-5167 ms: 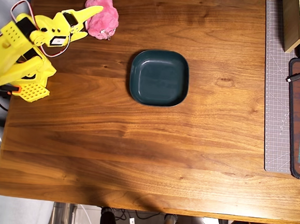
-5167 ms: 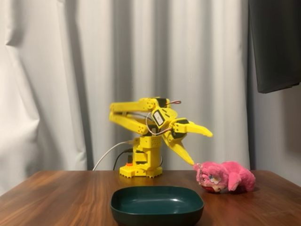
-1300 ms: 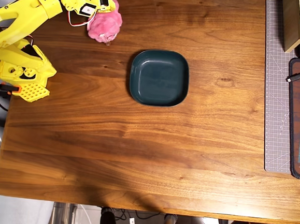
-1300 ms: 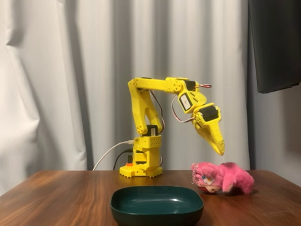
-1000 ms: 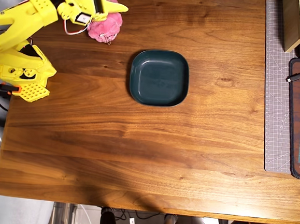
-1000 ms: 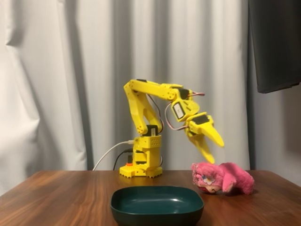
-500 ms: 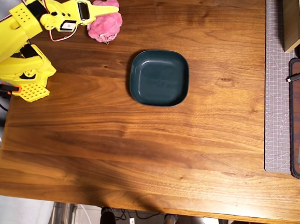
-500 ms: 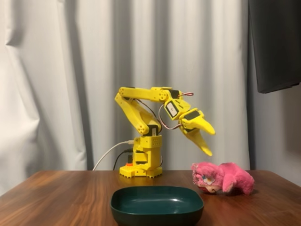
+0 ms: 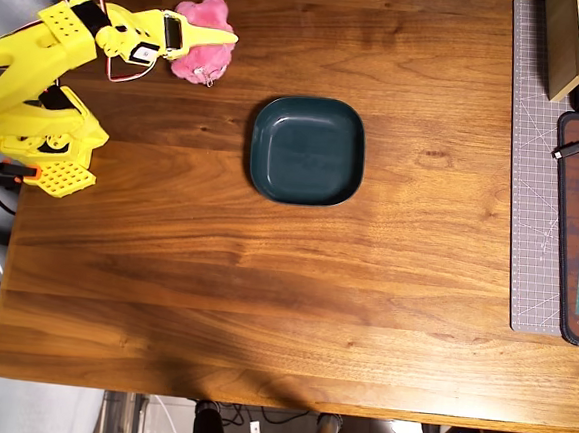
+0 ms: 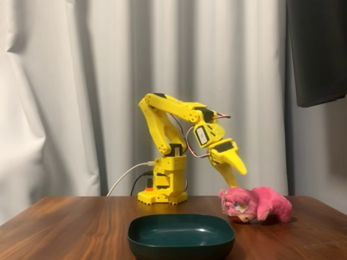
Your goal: Grasp a strawberry bear and put it in the bin.
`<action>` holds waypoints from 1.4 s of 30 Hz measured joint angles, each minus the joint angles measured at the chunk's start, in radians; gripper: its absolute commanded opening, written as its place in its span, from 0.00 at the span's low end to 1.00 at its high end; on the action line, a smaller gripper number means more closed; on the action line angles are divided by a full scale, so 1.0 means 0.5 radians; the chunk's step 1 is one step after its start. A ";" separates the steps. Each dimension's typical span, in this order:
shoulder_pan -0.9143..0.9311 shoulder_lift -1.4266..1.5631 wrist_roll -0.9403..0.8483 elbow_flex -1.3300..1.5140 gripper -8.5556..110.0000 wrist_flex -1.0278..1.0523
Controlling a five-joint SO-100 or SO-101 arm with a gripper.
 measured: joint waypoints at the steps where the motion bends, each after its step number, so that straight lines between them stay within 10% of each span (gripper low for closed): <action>1: 0.000 -0.025 -0.031 -0.006 0.45 0.034; 42: 0.184 -0.141 -0.040 -0.040 0.42 0.258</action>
